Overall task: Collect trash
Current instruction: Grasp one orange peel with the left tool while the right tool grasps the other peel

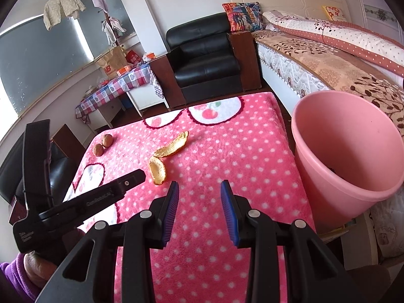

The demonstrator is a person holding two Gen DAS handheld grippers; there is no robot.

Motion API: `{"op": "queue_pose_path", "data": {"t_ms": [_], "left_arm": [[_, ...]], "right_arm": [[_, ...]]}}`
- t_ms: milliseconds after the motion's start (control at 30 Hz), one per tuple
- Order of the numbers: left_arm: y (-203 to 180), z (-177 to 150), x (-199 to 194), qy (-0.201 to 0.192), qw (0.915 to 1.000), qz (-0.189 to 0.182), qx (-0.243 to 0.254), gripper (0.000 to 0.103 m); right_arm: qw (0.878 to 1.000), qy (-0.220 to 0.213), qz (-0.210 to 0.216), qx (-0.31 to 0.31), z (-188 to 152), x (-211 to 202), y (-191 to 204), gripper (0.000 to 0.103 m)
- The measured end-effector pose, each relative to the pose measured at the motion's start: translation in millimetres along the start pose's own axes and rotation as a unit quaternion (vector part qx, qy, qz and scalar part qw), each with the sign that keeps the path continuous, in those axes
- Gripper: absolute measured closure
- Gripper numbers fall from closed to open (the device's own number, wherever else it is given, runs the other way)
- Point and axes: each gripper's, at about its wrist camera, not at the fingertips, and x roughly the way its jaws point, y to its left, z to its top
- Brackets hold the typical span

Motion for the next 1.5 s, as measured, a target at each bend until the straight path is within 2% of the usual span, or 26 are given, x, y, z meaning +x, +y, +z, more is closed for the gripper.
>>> {"op": "queue_pose_path", "data": {"t_ms": [200, 333, 367, 400, 433, 500, 700, 833, 1100, 1367, 1400, 1467, 1500], "left_arm": [[-3.6, 5.9, 24.4, 0.009, 0.9997, 0.024, -0.002, 0.075], [-5.0, 4.2, 34.4, 0.011, 0.9996, 0.026, 0.003, 0.075], [-5.8, 3.2, 34.3, 0.005, 0.9996, 0.027, 0.009, 0.077], [-6.2, 2.8, 35.1, 0.003, 0.9995, 0.027, 0.014, 0.092], [-5.6, 2.6, 36.3, 0.003, 0.9994, 0.03, 0.017, 0.098], [-1.7, 3.5, 36.6, 0.005, 0.9996, 0.024, 0.015, 0.099], [18.4, 4.3, 17.0, -0.008, 0.9997, 0.022, -0.005, 0.1], [33.6, 2.1, 6.5, -0.008, 0.9996, 0.021, -0.019, 0.1], [54.5, -0.6, -5.8, -0.014, 0.9991, 0.021, -0.035, 0.1], [61.4, -0.8, -12.3, -0.019, 0.9988, 0.013, -0.043, 0.1], [61.4, -0.2, -13.1, -0.019, 0.9988, 0.012, -0.044, 0.1], [61.3, -0.4, -16.1, -0.022, 0.9988, 0.011, -0.043, 0.1], [61.1, -0.6, -17.7, -0.025, 0.9987, 0.011, -0.043, 0.1]], "right_arm": [[1.0, 0.006, 0.0, 0.0, 9.3, 14.2, -5.7, 0.069], [1.0, 0.011, 0.003, -0.001, 17.3, 27.3, -4.8, 0.069], [1.0, 0.014, 0.006, 0.0, 19.7, 32.0, -4.5, 0.069], [1.0, 0.017, 0.009, 0.0, 21.6, 36.3, -4.1, 0.069], [1.0, 0.02, 0.01, 0.001, 23.1, 39.7, -2.9, 0.068], [1.0, 0.028, 0.015, -0.001, 26.5, 48.8, 0.3, 0.068], [0.999, 0.044, 0.024, -0.018, 40.3, 78.7, 16.6, 0.067], [0.998, 0.052, 0.036, -0.026, 50.7, 101.0, 30.7, 0.062], [0.996, 0.067, 0.018, -0.051, 66.6, 140.7, 49.9, 0.059], [0.995, 0.086, 0.01, -0.042, 68.9, 167.6, 49.1, 0.059], [0.995, 0.088, 0.009, -0.041, 67.7, 169.1, 49.0, 0.062], [0.995, 0.089, 0.008, -0.035, 65.1, 167.8, 48.6, 0.088], [0.995, 0.09, 0.009, -0.033, 63.2, 165.4, 48.6, 0.093]]}}
